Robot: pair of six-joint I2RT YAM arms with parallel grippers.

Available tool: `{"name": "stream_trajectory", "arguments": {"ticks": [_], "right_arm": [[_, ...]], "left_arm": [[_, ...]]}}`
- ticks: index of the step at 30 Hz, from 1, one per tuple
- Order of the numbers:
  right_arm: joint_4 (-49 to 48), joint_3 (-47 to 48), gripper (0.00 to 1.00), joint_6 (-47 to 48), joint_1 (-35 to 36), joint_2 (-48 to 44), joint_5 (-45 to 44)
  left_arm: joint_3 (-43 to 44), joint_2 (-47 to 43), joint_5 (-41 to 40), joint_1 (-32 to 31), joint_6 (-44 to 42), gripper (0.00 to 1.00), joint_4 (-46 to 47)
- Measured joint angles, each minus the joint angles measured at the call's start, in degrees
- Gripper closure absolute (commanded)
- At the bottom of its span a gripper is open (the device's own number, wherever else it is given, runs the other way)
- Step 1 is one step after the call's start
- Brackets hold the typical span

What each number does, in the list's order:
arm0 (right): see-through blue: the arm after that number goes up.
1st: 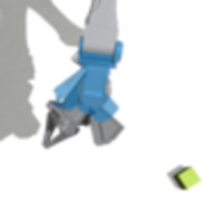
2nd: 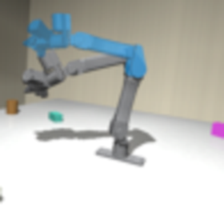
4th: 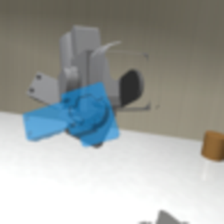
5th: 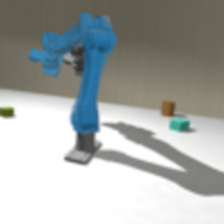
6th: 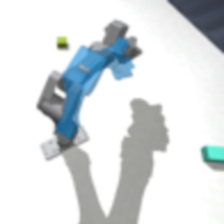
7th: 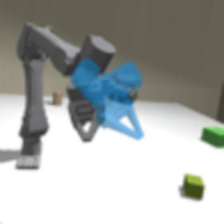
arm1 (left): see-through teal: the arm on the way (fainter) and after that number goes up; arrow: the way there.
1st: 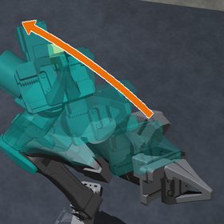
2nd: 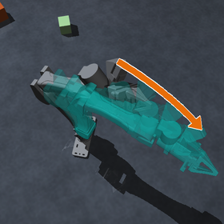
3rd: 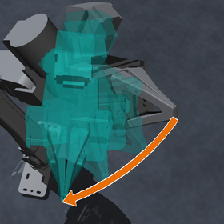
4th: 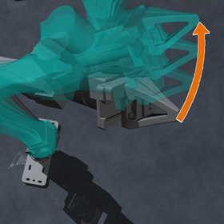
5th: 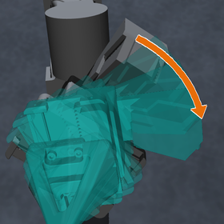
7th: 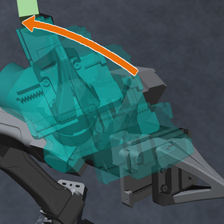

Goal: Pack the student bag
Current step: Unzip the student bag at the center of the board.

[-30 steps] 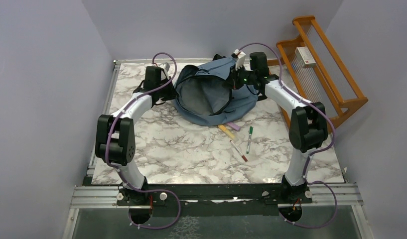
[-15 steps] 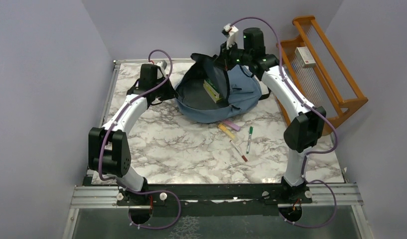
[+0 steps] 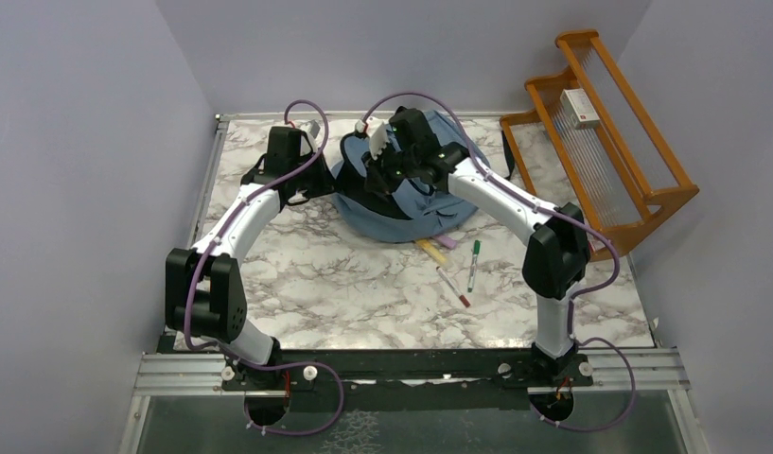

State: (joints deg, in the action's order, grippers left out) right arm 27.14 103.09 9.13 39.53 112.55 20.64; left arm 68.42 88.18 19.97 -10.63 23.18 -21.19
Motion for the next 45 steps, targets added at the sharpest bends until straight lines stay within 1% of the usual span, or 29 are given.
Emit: {"name": "stream_trajectory", "arguments": {"ticks": [2,4,6,8,11,14,19,22,27,30,33,34,38,40,45], "right_arm": [[-0.11,-0.61,0.67,0.00,0.55,0.00,0.22],[-0.35,-1.16,0.59,-0.04,0.72,-0.04,1.22],[-1.42,-2.69,0.53,-0.04,0.90,-0.55,1.97],[-3.10,-5.86,0.51,-0.22,0.92,-1.99,2.34],[-4.81,-11.17,0.49,-1.20,0.92,-5.42,1.70],[-8.33,-18.36,0.46,-4.09,0.92,-11.28,-2.64],[-13.97,-30.77,0.45,-13.68,0.02,-22.75,-17.66],[-15.65,-36.06,0.44,-20.59,-4.22,-26.64,-22.97],[-16.48,-43.58,0.42,-31.26,-15.58,-28.09,-26.91],[-16.48,-46.84,0.40,-36.39,-20.13,-28.09,-27.39],[-16.98,-49.24,0.39,-40.74,-22.99,-28.13,-27.02],[-17.20,-49.81,0.39,-41.79,-23.58,-28.13,-26.82],[-20.00,-52.68,0.35,-46.12,-25.09,-28.13,-24.94],[-21.70,-54.12,0.34,-48.24,-25.70,-28.13,-23.32],[-26.51,-55.58,0.32,-52.89,-26.43,-27.47,-19.43]], "left_arm": [[0.00,0.00,-0.02,0.00,-0.04,1.00,-0.15],[-0.02,0.00,-0.04,0.02,-0.09,1.00,-0.22],[-0.02,0.00,-0.09,0.02,-0.11,1.00,-0.22],[-0.02,0.02,-0.11,0.02,-0.22,1.00,-0.24],[-0.02,0.33,-0.28,0.02,-0.57,1.00,-0.22],[0.00,0.76,-1.14,0.02,-1.44,1.00,-0.26],[0.00,0.90,-3.10,0.02,-3.45,0.91,-0.35],[0.00,0.96,-3.89,0.02,-4.66,0.87,-0.35],[0.04,1.31,-4.44,0.02,-6.25,0.84,-0.31],[0.07,1.33,-4.44,0.02,-6.78,0.83,0.07],[0.20,1.33,-4.44,0.02,-7.45,0.82,0.50],[0.24,1.33,-4.44,0.02,-7.65,0.81,0.55],[0.24,1.25,-4.74,0.02,-8.61,0.66,0.59],[0.24,0.87,-5.09,0.00,-9.18,0.61,0.57],[0.24,-2.49,-7.80,-1.25,-11.52,0.55,1.11]]}}
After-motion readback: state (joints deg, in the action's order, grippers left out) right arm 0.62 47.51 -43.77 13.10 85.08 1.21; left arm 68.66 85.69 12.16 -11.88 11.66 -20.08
